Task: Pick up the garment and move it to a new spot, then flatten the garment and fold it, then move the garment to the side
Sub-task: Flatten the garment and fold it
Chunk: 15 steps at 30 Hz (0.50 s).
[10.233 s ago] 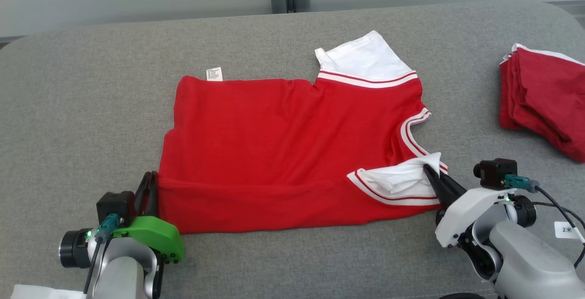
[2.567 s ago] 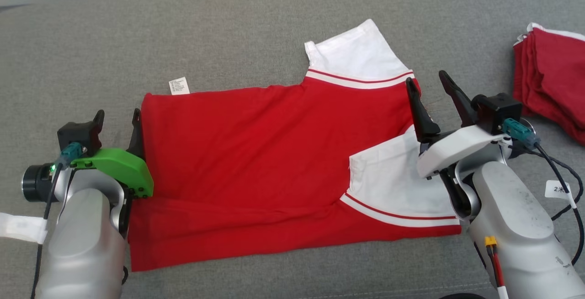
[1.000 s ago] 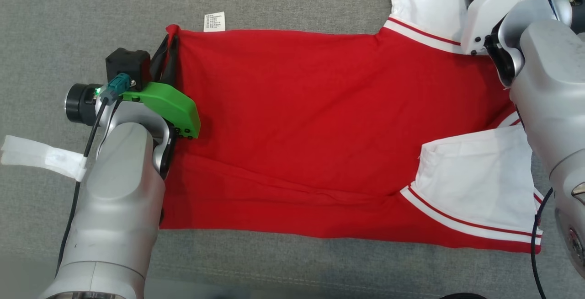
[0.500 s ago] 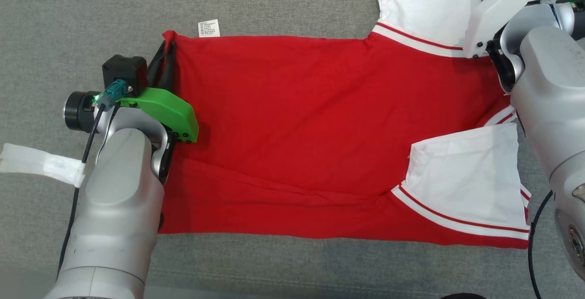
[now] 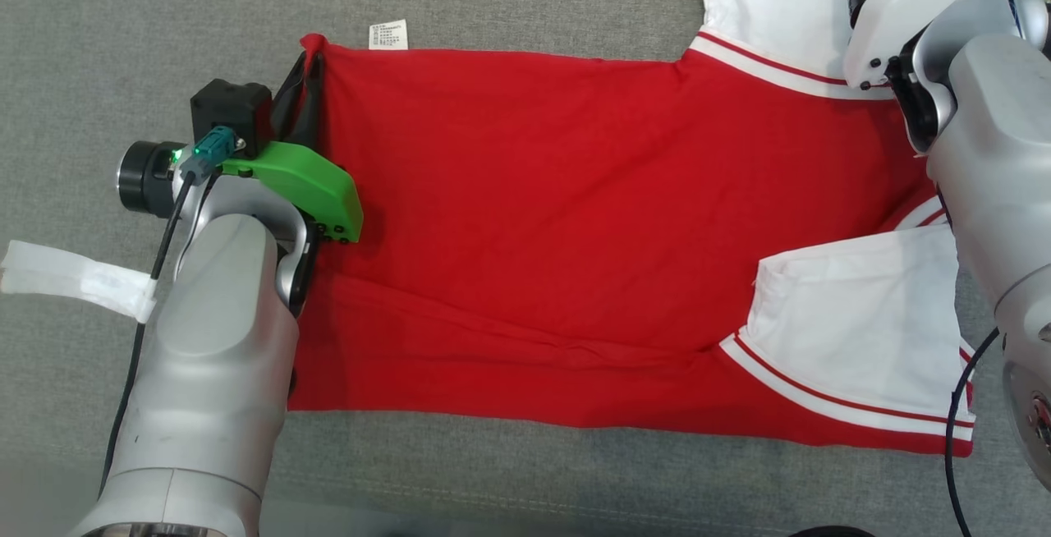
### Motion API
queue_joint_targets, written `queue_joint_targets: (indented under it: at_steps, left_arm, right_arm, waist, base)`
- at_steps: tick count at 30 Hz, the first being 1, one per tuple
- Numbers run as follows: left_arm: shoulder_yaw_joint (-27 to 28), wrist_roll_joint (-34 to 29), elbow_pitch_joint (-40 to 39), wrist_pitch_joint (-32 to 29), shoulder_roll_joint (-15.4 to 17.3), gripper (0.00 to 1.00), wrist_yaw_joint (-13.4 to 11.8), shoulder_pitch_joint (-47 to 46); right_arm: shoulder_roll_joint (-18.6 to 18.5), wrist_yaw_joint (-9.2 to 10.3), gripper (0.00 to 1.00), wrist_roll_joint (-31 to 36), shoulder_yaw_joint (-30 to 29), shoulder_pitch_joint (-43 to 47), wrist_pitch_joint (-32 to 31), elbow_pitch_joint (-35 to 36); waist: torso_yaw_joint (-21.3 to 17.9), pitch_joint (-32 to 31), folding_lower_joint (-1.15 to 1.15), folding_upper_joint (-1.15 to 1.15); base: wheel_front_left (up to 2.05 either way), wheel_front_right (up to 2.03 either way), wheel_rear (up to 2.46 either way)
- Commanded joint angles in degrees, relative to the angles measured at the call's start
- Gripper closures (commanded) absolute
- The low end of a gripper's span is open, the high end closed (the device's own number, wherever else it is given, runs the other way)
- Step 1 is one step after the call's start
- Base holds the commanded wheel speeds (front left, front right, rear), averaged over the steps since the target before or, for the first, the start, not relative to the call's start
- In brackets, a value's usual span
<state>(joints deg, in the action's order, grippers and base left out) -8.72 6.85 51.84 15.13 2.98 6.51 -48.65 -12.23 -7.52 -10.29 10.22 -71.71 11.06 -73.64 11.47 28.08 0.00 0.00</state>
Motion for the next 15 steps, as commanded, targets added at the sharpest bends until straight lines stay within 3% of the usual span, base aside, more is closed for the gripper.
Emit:
queue_joint_targets:
  at_steps: [1, 2, 3, 4, 5, 6, 7, 9, 15]
  left_arm:
    - [-0.18, 0.18, -0.29, -0.02, 0.07, 1.0, 0.02, -0.79]
    - [-0.32, 0.29, -0.31, -0.02, 0.06, 1.0, 0.05, -0.98]
    - [-0.44, 0.4, -0.38, -0.02, 0.04, 1.0, 0.07, -1.19]
    - [-0.61, 0.52, -0.44, -0.02, 0.04, 1.0, 0.09, -1.34]
    - [-0.75, 0.61, -0.47, -0.02, 0.03, 1.0, 0.11, -1.46]
    - [-0.87, 0.74, -0.52, -0.02, 0.03, 1.0, 0.12, -1.52]
    - [-1.02, 0.89, -0.56, -0.02, 0.04, 1.0, 0.14, -1.56]
    - [-1.35, 1.42, -0.64, -0.02, 0.03, 1.0, 0.16, -1.6]
    - [-0.9, 1.44, -0.24, -0.02, 0.04, 1.0, -0.54, -0.26]
  right_arm:
    - [-0.25, 0.08, 0.0, 0.43, -0.57, -0.55, -0.94, -0.21]
    - [-0.34, 0.08, 0.04, 0.51, -0.83, -0.67, -1.23, -0.24]
    - [-0.49, 0.08, 0.15, 0.62, -1.13, -0.77, -1.72, -0.26]
    - [-0.64, 0.08, 0.18, 0.72, -1.55, -0.85, -2.08, -0.27]
    - [-0.68, 0.08, 0.32, 0.98, -1.84, -0.88, -2.57, -0.28]
    - [-0.76, 0.08, 0.55, 1.07, -2.25, -0.84, -2.97, -0.3]
    - [-0.84, 0.08, 0.63, 1.13, -2.7, -0.82, -3.23, -0.31]
    - [-0.7, 0.08, 1.0, 1.74, -3.04, -0.82, -3.54, -0.33]
    - [0.89, 0.08, 1.0, 1.67, -3.74, -0.85, 0.13, -0.03]
  waist:
    - [0.49, 0.46, 0.0, 0.0]
    - [0.63, 0.64, 0.0, 0.0]
    - [0.77, 0.79, 0.0, 0.0]
    - [0.89, 0.93, 0.0, 0.0]
    - [1.01, 1.07, 0.0, 0.0]
    - [1.1, 1.2, 0.0, 0.0]
    - [1.15, 1.31, 0.0, 0.0]
    - [1.16, 1.45, 0.0, 0.0]
    - [-0.04, 0.16, 0.0, 0.0]
  base:
    - [0.0, 0.0, 0.0]
    - [0.0, 0.0, 0.0]
    - [0.0, 0.0, 0.0]
    - [0.0, 0.0, 0.0]
    - [0.0, 0.0, 0.0]
    - [0.0, 0.0, 0.0]
    - [0.0, 0.0, 0.0]
    - [0.0, 0.0, 0.0]
    - [0.0, 0.0, 0.0]
